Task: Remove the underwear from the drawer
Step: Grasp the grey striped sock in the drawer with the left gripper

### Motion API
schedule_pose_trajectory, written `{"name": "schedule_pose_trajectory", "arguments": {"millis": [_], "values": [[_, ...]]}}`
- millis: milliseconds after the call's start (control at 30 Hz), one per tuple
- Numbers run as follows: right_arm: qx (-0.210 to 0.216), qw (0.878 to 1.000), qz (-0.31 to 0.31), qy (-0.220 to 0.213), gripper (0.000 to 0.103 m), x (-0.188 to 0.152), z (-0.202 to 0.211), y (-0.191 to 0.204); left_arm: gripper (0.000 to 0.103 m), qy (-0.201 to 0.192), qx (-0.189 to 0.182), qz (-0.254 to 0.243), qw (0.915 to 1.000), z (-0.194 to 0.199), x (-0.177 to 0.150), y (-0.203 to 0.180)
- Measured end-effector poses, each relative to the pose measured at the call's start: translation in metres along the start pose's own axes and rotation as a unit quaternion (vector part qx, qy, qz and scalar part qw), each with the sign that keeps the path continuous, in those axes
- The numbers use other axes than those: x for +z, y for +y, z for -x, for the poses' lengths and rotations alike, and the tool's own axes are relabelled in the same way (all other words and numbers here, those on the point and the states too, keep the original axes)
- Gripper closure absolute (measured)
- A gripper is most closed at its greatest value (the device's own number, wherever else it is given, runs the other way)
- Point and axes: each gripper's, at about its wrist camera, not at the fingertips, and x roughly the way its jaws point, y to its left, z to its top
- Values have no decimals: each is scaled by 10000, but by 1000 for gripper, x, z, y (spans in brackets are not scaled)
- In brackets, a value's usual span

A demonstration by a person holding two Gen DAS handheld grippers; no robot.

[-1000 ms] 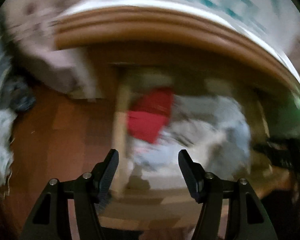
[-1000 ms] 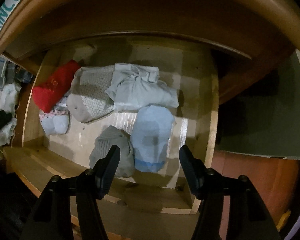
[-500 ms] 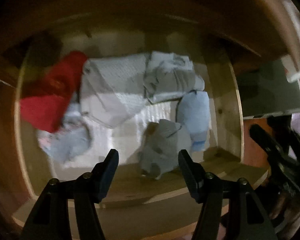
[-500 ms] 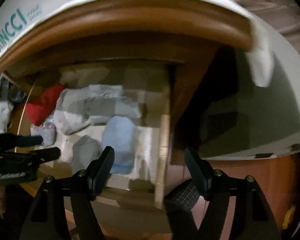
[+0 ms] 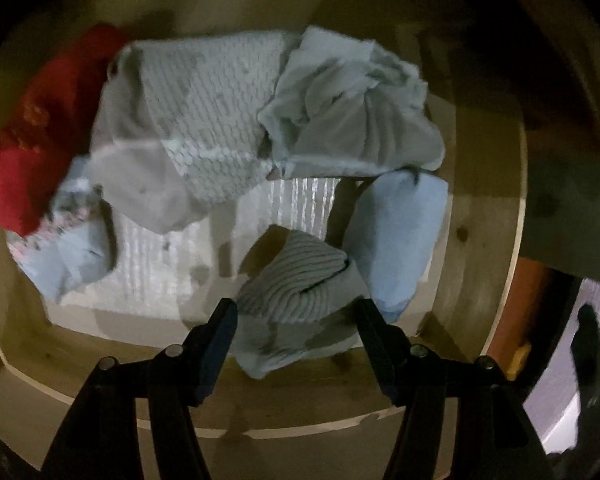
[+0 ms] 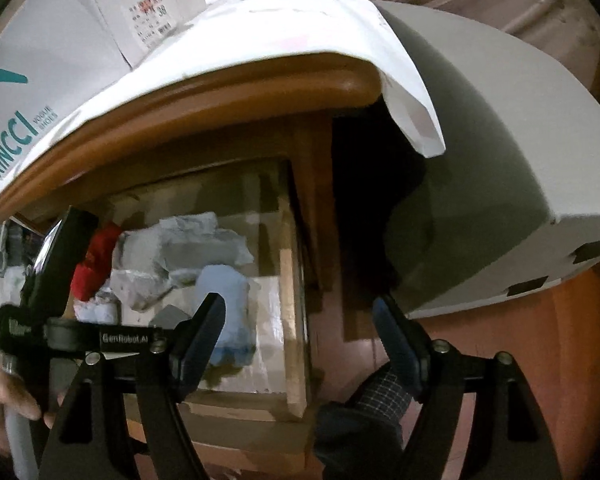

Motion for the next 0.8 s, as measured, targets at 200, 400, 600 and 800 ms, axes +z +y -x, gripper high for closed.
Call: {"name": "schedule_pose_trajectory", "arguments": {"millis": [200,400,600,800], "values": [[-19,10000,-71,48,29,-1,-2,-2,39,210,117,227,9995,-12,13,-3],[-25,10000,-6,88,29,-2,-3,0,55,147,-20,318,9994,-13,15,6],[-42,9999,10,109,29,-3,-4,1,69,-28,-135,312,9994,-12,1,16],[-56,9999,67,140,29,-2,-7,5,78,-183,-109,125,9997,0,-10,18]]}}
